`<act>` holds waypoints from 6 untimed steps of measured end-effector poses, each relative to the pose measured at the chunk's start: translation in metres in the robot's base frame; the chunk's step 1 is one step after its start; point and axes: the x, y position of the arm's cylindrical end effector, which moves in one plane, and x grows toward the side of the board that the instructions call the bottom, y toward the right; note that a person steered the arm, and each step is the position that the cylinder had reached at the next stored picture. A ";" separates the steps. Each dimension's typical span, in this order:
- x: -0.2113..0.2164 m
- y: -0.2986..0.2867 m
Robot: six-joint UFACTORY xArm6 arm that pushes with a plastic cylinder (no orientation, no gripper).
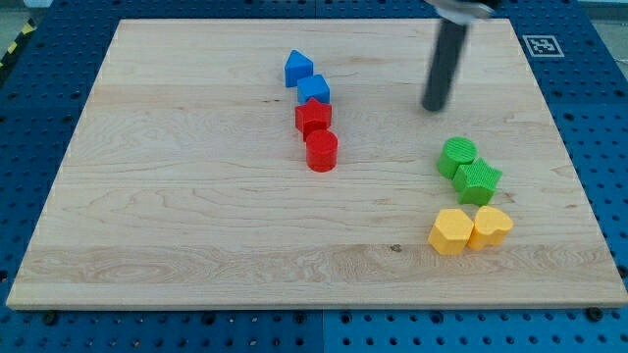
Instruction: Push the green circle a bit left
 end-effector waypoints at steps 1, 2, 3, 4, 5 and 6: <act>0.023 0.053; 0.045 0.067; 0.062 0.060; 0.061 0.044; 0.060 0.025; 0.056 0.008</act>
